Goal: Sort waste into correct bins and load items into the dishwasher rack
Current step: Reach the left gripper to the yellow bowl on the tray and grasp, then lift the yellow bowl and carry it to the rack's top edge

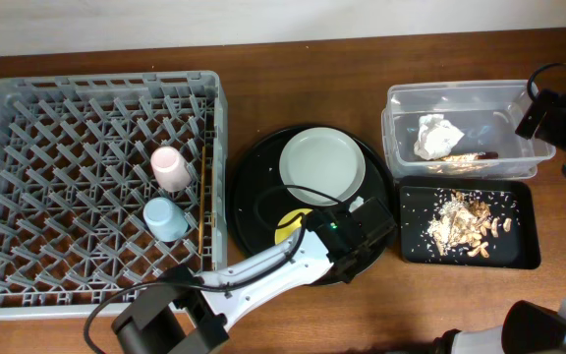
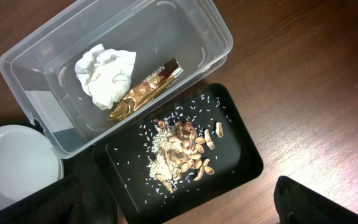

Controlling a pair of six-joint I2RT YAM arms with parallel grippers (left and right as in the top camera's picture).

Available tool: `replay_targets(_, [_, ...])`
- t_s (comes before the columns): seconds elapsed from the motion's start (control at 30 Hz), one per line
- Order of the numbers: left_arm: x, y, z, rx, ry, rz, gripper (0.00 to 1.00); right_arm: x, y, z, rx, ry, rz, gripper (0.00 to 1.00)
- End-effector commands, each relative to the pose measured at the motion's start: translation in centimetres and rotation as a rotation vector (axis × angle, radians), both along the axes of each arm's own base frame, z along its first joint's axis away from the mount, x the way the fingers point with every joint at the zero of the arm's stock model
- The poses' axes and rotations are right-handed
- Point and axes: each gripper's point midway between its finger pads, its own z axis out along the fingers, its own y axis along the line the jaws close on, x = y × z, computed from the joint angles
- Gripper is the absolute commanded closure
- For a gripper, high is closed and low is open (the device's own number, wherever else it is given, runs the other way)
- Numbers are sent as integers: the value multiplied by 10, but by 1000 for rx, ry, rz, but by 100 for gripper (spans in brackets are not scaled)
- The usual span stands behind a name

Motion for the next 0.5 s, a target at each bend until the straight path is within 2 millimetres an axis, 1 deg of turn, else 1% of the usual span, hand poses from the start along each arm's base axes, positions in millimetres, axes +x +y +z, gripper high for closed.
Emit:
replay_targets(0.0, [7, 9, -5, 44, -38, 34, 57, 0, -2, 1, -13, 5, 0, 1])
replay_targets(0.07, [5, 12, -7, 56, -32, 31, 57, 0, -2, 1, -13, 5, 0, 1])
replay_targets(0.17, [2, 17, -18, 85, -16, 30, 59, 0, -2, 1, -13, 5, 0, 1])
replay_targets(0.2, [2, 17, -22, 93, -12, 30, 62, 0, -2, 1, -13, 5, 0, 1])
replay_targets(0.33, [0, 18, -23, 98, -4, 29, 74, 0, -2, 1, -13, 5, 0, 1])
replay_targets(0.47, [0, 19, -23, 102, -6, 30, 80, 0, -2, 1, -13, 5, 0, 1])
